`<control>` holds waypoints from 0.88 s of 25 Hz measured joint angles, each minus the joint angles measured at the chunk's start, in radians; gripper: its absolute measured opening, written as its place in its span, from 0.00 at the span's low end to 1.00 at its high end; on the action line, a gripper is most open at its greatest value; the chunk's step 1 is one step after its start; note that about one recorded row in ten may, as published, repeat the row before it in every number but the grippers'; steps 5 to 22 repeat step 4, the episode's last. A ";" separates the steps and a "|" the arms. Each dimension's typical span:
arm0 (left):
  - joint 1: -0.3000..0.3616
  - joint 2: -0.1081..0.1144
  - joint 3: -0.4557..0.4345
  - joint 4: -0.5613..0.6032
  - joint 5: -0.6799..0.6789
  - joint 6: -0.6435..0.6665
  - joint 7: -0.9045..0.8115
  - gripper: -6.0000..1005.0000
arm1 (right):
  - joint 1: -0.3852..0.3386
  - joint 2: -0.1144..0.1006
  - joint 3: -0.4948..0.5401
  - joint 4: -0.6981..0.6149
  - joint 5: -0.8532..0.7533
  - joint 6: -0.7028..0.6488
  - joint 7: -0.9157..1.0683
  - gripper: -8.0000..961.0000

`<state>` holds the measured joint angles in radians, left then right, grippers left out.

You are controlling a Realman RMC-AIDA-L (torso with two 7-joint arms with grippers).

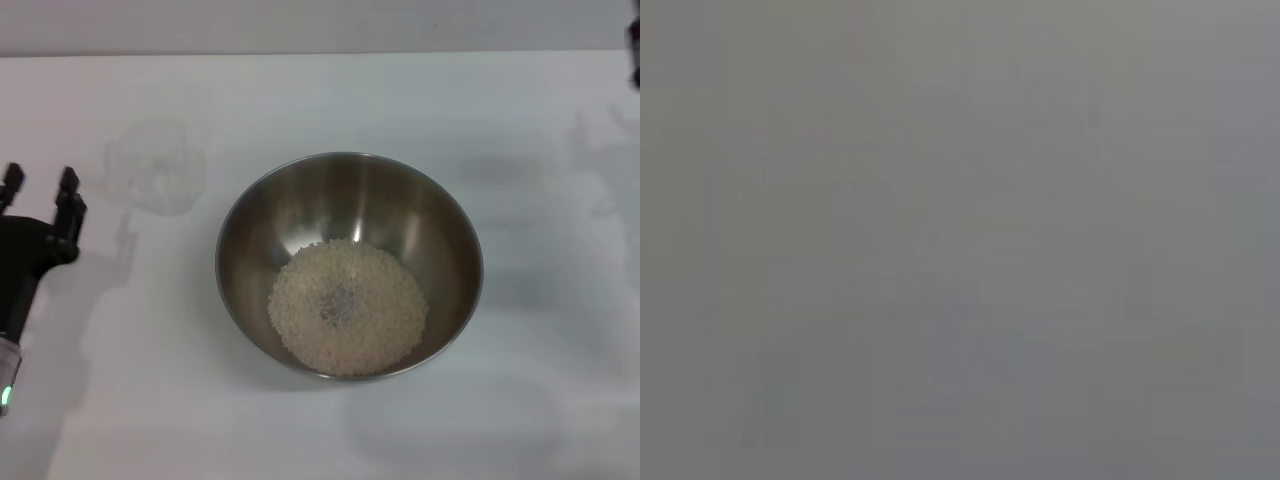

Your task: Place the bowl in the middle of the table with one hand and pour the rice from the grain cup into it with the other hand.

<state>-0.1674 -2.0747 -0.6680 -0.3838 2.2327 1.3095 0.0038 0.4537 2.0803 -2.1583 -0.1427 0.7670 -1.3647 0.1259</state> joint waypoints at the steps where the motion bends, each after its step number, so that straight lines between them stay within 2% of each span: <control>1: -0.002 0.001 0.002 0.010 0.000 0.022 -0.063 0.49 | -0.001 0.000 -0.001 0.000 -0.031 0.021 0.022 0.51; 4: -0.022 0.001 0.019 0.032 0.001 0.054 -0.138 0.56 | -0.003 0.001 -0.001 0.005 -0.115 0.059 0.139 0.51; 22: -0.022 0.001 0.019 0.032 0.001 0.054 -0.138 0.56 | -0.003 0.001 -0.001 0.005 -0.115 0.059 0.139 0.51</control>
